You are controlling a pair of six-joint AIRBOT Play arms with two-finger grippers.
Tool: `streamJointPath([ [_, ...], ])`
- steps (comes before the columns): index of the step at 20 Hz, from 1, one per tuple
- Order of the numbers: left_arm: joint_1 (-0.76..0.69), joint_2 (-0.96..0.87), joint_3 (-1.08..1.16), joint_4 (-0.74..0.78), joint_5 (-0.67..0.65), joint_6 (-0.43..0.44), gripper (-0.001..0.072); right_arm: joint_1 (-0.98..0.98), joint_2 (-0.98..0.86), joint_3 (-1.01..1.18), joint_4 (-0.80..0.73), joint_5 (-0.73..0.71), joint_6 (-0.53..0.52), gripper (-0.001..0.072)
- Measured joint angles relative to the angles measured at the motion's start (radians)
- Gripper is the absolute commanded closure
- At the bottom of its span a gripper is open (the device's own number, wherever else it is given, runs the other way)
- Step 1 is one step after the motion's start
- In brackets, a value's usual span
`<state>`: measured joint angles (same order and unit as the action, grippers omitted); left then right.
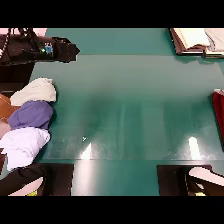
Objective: Fold the shirts.
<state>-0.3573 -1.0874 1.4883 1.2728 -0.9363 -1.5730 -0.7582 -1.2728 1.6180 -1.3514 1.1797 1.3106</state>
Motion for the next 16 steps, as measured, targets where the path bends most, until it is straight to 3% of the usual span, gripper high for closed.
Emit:
streamJointPath([
  [2,0.0,0.0,0.0,0.002,-0.004,0.0,0.0687,-0.033,0.03,-0.053,-0.066,0.017,0.0,0.0697],
  [3,0.0,0.0,0.0,0.002,-0.006,0.001,0.0687,-0.055,0.047,-0.082,-0.09,0.021,0.0,0.066],
  [6,0.0,0.0,0.0,0.003,-0.006,0.003,0.0687,-0.126,0.095,-0.16,-0.14,0.023,0.0,0.0285],
  [8,0.0,0.0,0.0,0.003,-0.006,0.003,0.0687,-0.167,0.124,-0.198,-0.146,0.017,0.0,0.0136],
  [11,0.0,0.0,0.0,0.005,-0.006,0.003,0.0687,-0.212,0.161,-0.228,-0.129,-0.013,0.001,0.0116],
  [16,0.0,0.0,0.0,0.006,-0.006,0.003,0.0686,-0.121,0.207,-0.243,0.064,-0.057,0.003,0.0117],
])
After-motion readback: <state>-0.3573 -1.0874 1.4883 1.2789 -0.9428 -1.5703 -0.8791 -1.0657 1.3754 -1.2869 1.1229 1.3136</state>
